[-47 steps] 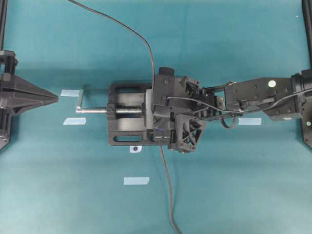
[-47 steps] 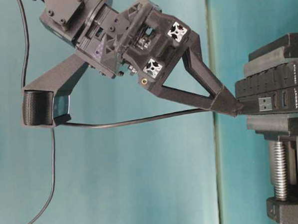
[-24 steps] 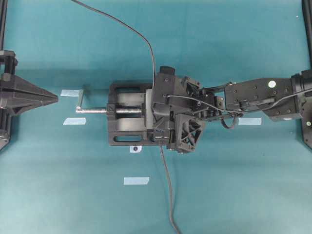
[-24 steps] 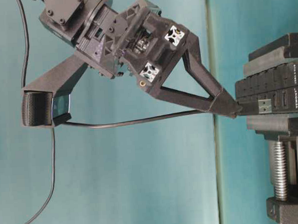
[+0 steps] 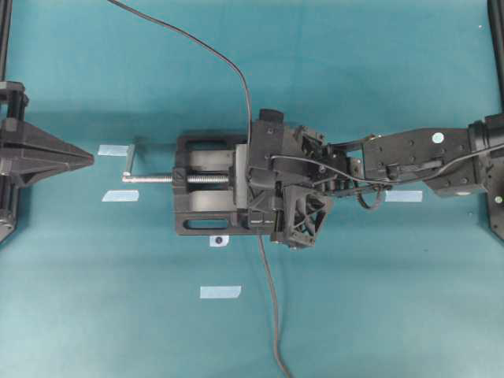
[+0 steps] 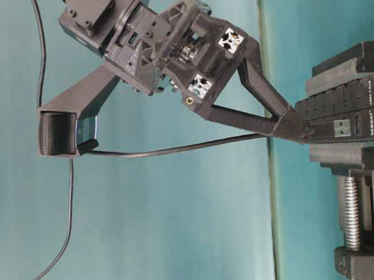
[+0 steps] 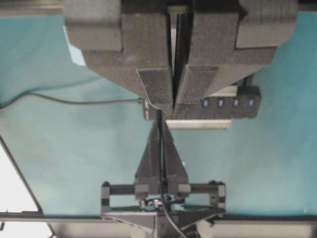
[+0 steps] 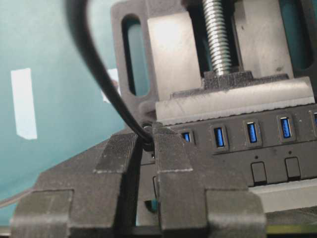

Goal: Insert the USB into the front port of the fixed hub.

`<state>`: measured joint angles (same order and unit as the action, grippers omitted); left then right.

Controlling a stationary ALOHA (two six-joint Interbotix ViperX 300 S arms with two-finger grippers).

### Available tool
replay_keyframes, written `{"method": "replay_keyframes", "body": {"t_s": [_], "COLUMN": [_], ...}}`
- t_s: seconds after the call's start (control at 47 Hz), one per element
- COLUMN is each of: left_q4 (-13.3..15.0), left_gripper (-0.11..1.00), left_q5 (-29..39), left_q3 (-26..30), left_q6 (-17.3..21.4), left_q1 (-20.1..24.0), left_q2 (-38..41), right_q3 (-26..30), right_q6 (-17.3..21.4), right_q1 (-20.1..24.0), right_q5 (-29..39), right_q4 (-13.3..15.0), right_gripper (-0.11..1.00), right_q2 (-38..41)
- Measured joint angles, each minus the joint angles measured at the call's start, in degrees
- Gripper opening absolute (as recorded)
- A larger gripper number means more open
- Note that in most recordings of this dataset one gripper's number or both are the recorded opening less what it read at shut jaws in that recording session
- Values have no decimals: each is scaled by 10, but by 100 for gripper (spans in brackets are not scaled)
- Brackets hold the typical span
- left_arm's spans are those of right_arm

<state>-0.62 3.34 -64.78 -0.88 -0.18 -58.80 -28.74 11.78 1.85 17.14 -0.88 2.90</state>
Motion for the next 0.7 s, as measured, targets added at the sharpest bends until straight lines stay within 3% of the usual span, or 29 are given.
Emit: {"method": "replay_keyframes", "body": {"t_s": [0.702], "left_q4": [0], "left_gripper": [0], "left_q5": [0], "left_q3": [-1], "left_q6": [0], "left_q1": [0], "left_q2": [1], "right_q3": [0], "right_q6": [0], "right_q1": [0], "right_q5": [2], "right_q4": [0], "right_gripper": [5], "right_q2": [3]}}
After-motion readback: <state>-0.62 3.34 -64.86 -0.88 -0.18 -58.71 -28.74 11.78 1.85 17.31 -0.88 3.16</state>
